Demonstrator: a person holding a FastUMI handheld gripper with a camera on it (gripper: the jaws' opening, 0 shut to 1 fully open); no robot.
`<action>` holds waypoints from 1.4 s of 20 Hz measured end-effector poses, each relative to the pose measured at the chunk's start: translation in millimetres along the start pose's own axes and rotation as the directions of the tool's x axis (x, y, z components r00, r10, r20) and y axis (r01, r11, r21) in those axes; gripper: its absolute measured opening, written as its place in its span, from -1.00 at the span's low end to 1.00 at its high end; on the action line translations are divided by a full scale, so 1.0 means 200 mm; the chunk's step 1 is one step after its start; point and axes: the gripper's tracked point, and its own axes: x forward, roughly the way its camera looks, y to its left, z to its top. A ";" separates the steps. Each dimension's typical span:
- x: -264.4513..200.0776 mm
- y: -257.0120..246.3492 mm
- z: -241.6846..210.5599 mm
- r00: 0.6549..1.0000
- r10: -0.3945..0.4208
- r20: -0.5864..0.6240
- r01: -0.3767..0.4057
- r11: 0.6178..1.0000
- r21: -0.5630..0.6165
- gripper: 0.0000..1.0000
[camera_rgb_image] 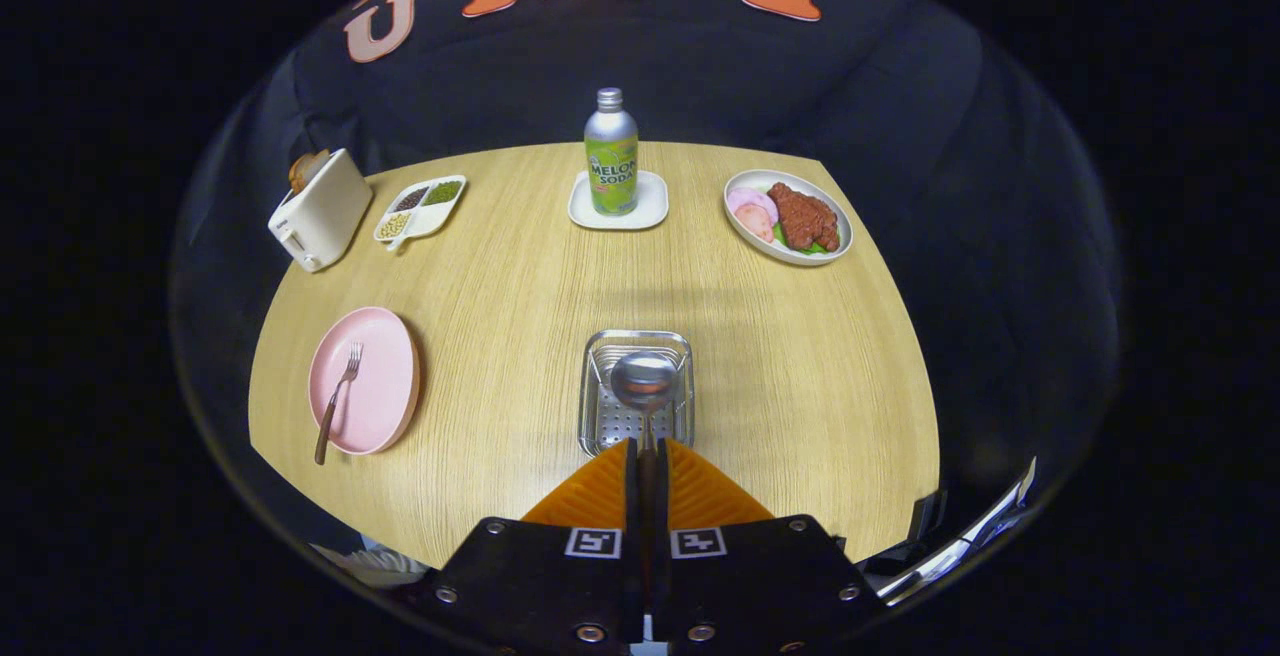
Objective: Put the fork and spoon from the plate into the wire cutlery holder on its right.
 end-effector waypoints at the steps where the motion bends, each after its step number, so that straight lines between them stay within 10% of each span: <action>1: 0.02 0.00 0.01 1.000 -0.002 -0.018 0.002 1.000 0.001 -0.93; 13: 0.11 0.04 0.04 0.995 -0.015 -0.095 0.010 0.999 -0.049 -0.70; 22: -0.07 0.16 0.18 0.992 -0.009 0.128 0.013 1.000 -0.029 0.89; 28: -0.17 0.49 0.20 0.974 0.058 0.219 -0.041 0.996 -0.084 0.96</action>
